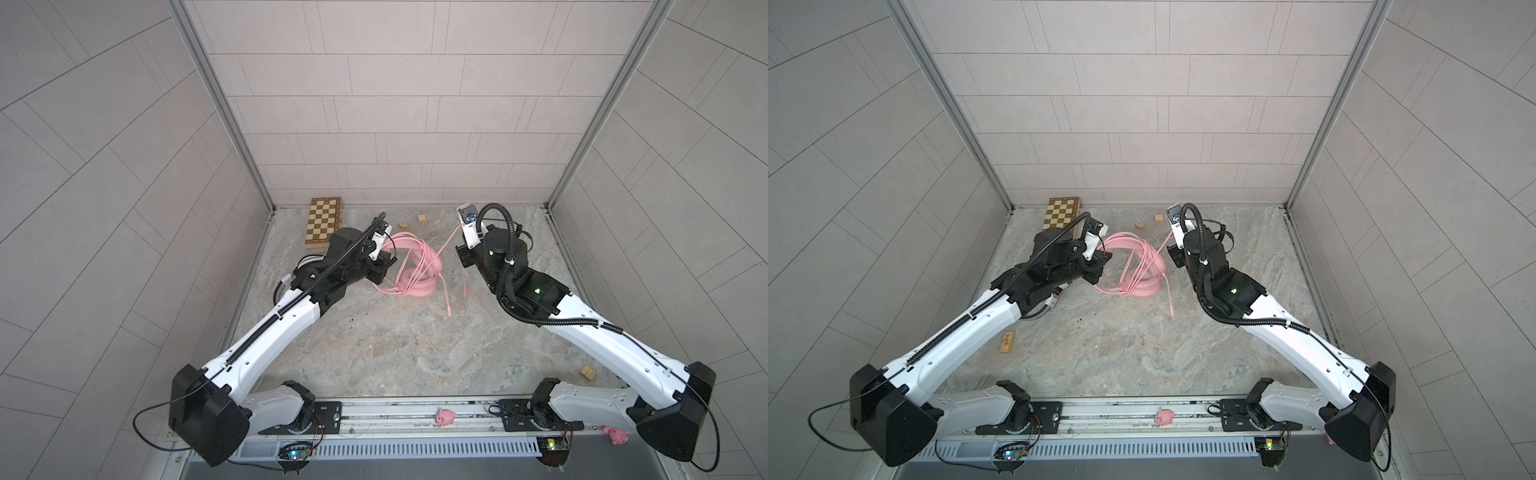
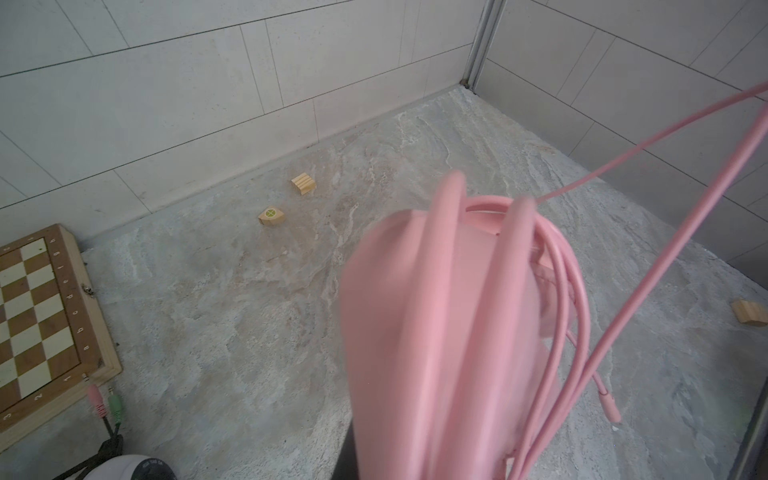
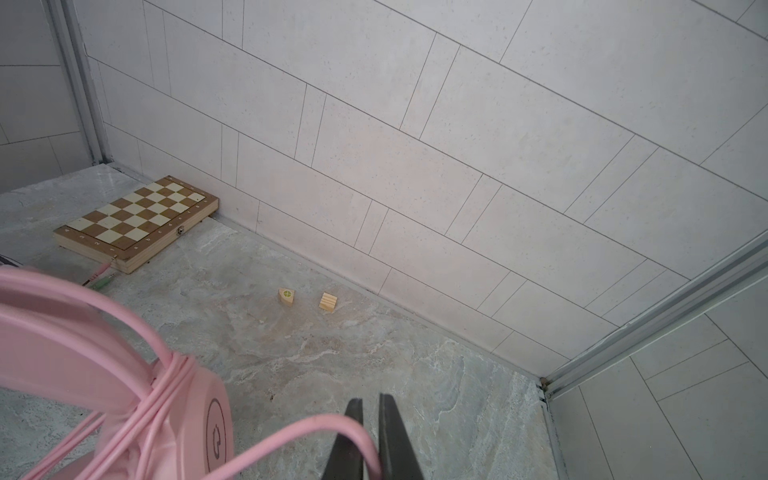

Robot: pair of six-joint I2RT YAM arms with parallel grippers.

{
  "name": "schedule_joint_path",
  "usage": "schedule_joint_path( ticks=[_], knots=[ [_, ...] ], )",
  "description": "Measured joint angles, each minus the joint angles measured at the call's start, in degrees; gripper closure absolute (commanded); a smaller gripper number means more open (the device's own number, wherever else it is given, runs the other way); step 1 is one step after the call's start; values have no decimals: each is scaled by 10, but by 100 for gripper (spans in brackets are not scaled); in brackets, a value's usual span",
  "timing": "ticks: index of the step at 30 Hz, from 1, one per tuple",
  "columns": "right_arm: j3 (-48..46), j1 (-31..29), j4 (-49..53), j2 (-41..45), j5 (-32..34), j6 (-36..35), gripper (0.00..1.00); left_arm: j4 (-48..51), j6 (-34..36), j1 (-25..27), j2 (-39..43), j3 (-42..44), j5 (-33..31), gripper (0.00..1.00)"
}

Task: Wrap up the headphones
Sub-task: 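Carry the cable up around the headphones with the right gripper, then swing the cable over the headphones with the right gripper while the left lowers them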

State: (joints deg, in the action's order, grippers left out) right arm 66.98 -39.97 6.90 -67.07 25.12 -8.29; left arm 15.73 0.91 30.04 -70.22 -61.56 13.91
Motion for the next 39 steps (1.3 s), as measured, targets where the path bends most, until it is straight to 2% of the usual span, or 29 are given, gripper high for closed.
schedule_joint_path(
  ticks=[10, 16, 23, 29, 39],
  knots=[
    [78, 20, 12, -59, -45, -12, 91, 15, 33, 19, -31, -40, 116, 100],
    [111, 98, 48, -111, -149, 27, 90, 17, 54, 35, -35, -41, 167, 100],
    [111, 179, 57, -131, -304, 83, 88, 10, 58, 35, -35, -41, 228, 100],
    [111, 200, 37, -141, -429, 106, 87, 62, 66, 35, -55, -84, 303, 100],
    [84, 223, -60, -159, -541, 159, 86, 114, 60, 42, -58, -117, 403, 100]
  ],
)
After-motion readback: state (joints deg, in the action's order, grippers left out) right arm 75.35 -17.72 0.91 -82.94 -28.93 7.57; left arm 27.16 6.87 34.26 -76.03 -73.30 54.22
